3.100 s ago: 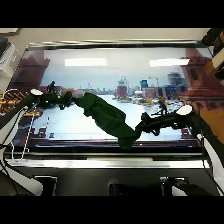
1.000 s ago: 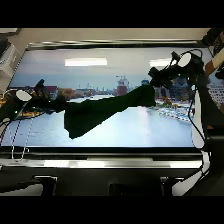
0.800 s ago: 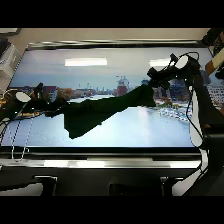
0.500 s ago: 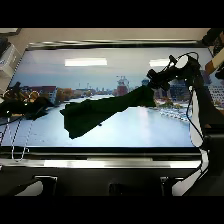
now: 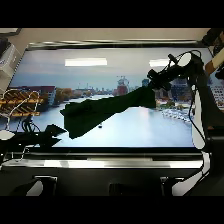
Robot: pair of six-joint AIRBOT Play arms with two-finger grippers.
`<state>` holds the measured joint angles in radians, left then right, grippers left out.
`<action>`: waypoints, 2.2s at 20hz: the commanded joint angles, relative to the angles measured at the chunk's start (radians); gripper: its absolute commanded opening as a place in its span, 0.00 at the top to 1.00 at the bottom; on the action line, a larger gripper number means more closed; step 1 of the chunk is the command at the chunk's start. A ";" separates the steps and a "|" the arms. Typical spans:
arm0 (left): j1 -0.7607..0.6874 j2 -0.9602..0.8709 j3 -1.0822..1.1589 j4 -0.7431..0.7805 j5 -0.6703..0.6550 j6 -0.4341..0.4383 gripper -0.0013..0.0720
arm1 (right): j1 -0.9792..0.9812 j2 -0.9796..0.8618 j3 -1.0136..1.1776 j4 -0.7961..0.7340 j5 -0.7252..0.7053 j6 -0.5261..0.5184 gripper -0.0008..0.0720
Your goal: Fold the clothes and pants, and hang the long-sleeved shirts on hangers.
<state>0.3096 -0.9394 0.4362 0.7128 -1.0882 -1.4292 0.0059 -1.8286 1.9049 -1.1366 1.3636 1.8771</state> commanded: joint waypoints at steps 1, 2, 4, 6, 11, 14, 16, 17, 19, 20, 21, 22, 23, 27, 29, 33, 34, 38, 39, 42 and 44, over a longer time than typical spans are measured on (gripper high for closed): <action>-0.079 -0.058 -0.080 -0.105 0.117 0.061 0.00 | 0.001 0.020 0.001 0.000 0.010 -0.008 0.95; -0.111 -0.092 -0.079 -0.112 0.142 0.061 0.00 | 0.001 0.024 0.001 0.000 0.011 -0.010 0.95; -0.158 -0.150 -0.077 -0.156 0.201 0.064 0.00 | 0.001 0.031 0.001 0.000 0.012 -0.011 0.95; -0.193 -0.189 -0.077 -0.269 0.248 0.134 0.00 | 0.001 0.037 0.001 0.000 0.012 -0.011 0.95; -0.243 -0.257 -0.039 -0.329 0.322 0.159 0.46 | 0.001 0.050 0.001 -0.001 0.026 -0.013 0.95; -0.242 -0.257 0.014 -0.329 0.315 0.166 0.96 | 0.001 0.071 0.002 -0.001 0.026 -0.018 0.95; -0.242 -0.255 0.104 -0.328 0.269 0.177 0.96 | 0.000 0.104 0.002 -0.001 0.027 -0.050 0.95; -0.238 -0.249 0.175 -0.323 0.235 0.182 0.96 | -0.003 0.135 0.002 -0.002 0.022 -0.081 0.95; -0.203 -0.226 0.363 -0.320 0.161 0.185 0.96 | -0.016 0.225 0.005 -0.035 -0.014 -0.127 0.95; -0.170 -0.207 0.485 -0.320 0.124 0.184 0.96 | -0.027 0.285 0.005 -0.081 -0.047 -0.141 0.95; -0.132 -0.184 0.610 -0.320 0.095 0.180 0.96 | -0.039 0.360 0.005 -0.132 -0.092 -0.167 0.95; -0.087 -0.157 0.757 -0.320 0.079 0.173 0.96 | -0.044 0.435 0.005 -0.178 -0.143 -0.203 0.95; -0.042 -0.132 0.898 -0.320 0.075 0.173 0.96 | -0.051 0.520 0.005 -0.220 -0.202 -0.248 0.95; 0.136 -0.063 1.456 -0.193 0.074 0.111 0.96 | -0.051 0.832 0.005 -0.340 -0.419 -0.303 0.95; 0.183 -0.039 1.631 -0.087 0.075 0.004 0.96 | -0.051 0.957 0.005 -0.345 -0.467 -0.297 0.95; 0.202 0.045 1.654 -0.050 0.091 -0.117 0.96 | -0.051 1.090 0.005 -0.341 -0.500 -0.173 0.95; 0.202 0.054 1.638 -0.050 0.079 -0.129 0.96 | -0.051 1.093 0.005 -0.341 -0.496 -0.117 0.95; 0.194 0.020 1.537 -0.050 -0.101 -0.200 0.96 | -0.051 0.983 0.005 -0.328 -0.349 0.047 0.95; 0.182 -0.006 1.490 -0.050 -0.177 -0.199 0.96 | -0.051 0.928 0.005 -0.305 -0.269 0.077 0.95; 0.097 -0.097 1.290 0.000 -0.307 -0.190 0.96 | -0.050 0.682 0.004 -0.219 0.042 0.118 0.95; 0.006 -0.177 1.119 0.133 -0.293 -0.164 0.96 | -0.050 0.482 0.004 -0.156 0.212 0.105 0.95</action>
<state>0.4042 -1.0317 1.7412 0.7216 -1.3045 -1.6058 -0.0444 -1.1213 1.9083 -1.3823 1.2942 1.9484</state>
